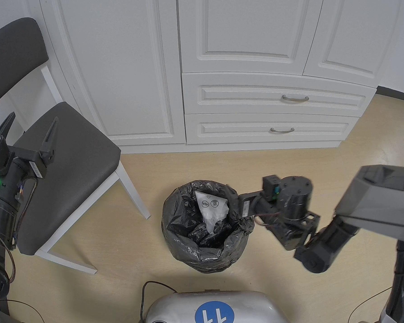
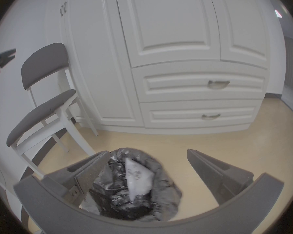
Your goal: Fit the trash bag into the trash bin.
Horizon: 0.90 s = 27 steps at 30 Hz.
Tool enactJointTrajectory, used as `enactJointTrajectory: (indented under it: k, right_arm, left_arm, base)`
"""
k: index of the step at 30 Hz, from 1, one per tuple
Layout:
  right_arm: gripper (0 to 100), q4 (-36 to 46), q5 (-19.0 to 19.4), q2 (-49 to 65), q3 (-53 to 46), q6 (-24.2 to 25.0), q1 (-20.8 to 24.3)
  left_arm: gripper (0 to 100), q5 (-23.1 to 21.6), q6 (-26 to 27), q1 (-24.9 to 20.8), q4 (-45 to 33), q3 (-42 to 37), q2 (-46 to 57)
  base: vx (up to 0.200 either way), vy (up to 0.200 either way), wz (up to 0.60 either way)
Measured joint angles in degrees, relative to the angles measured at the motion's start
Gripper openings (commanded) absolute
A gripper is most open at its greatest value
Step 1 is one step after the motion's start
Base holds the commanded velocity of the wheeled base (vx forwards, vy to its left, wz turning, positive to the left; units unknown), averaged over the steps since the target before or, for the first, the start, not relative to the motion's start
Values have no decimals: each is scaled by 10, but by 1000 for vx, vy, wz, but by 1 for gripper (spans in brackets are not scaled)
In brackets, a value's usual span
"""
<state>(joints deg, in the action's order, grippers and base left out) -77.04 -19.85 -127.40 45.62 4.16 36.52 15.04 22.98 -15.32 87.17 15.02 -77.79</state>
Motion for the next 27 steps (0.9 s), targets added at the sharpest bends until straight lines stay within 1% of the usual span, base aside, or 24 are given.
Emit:
enactJointTrajectory:
  k: [6,10,16,21,25,27]
  right_arm:
    - [100,19,14,154,-110,-34,-45]
    - [100,45,14,262,-163,-46,-64]
    - [100,104,-17,432,-218,-55,-81]
    - [100,143,-40,578,-251,-60,-102]
    - [100,176,-46,695,-277,-63,-147]
    - [100,200,-46,751,-288,-63,-170]
  left_arm:
    - [100,0,-17,-4,-3,-13,9]
    - [100,1,-27,-5,-12,-23,33]
    - [100,4,-48,3,-64,-29,100]
    - [100,11,-78,13,-182,-21,188]
    - [100,23,-102,20,-293,-8,268]
    - [100,27,-113,26,-336,-2,305]
  base:
    - [0,0,0]
    - [0,0,0]
    - [0,0,0]
    - [0,0,0]
    - [0,0,0]
    - [0,0,0]
